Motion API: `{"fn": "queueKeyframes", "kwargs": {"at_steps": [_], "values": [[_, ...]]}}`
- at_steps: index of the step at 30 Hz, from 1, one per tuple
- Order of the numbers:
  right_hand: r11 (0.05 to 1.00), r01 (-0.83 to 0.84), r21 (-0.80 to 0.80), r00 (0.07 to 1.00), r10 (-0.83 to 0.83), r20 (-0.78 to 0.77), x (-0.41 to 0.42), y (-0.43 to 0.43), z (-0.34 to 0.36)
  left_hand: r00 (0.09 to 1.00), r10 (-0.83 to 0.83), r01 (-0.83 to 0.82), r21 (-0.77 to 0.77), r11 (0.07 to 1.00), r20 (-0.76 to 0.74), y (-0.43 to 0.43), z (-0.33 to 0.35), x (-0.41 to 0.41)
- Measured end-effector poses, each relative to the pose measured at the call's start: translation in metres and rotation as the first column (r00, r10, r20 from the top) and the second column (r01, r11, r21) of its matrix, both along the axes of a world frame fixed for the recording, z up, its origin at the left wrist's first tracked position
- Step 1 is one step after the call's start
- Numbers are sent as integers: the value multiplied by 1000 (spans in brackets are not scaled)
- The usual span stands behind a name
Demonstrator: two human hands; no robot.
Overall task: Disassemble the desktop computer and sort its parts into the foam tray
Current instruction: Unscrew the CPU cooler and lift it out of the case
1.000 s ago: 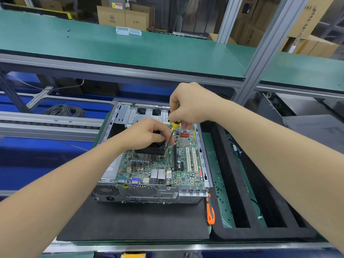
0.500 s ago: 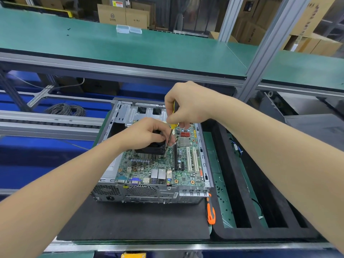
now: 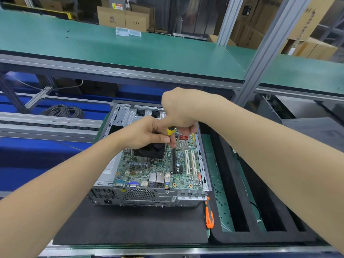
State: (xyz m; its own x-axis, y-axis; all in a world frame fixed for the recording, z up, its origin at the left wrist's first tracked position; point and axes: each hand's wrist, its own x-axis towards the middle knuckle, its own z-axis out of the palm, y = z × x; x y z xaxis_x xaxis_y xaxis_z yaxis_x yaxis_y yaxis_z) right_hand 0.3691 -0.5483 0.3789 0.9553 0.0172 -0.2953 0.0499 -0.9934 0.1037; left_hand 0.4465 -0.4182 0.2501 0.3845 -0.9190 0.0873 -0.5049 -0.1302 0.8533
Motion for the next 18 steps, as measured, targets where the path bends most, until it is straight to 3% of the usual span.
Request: {"fn": "queueKeyframes", "kwargs": {"at_steps": [4, 9, 14, 16, 18], "values": [[991, -129, -41, 989, 131, 65, -2, -7, -5, 999, 50, -50, -17, 999, 20, -2, -4, -3], [956, -287, 65, 957, 283, 61, -10, -12, 2, 993, 79, -77, -24, 997, 87, -4, -8, -1], [897, -442, 18, 897, 442, 5, -4, -8, 7, 996, 82, -81, -46, 996, 26, 0, -13, 1], [871, -491, -11, 871, 491, 1, -2, -6, 7, 998, 61, -61, -19, 998, -9, 4, -14, 4], [880, -474, -23, 881, 474, 2, -2, -2, 7, 998, 32, -34, 45, 998, 53, 8, -14, 5]]}}
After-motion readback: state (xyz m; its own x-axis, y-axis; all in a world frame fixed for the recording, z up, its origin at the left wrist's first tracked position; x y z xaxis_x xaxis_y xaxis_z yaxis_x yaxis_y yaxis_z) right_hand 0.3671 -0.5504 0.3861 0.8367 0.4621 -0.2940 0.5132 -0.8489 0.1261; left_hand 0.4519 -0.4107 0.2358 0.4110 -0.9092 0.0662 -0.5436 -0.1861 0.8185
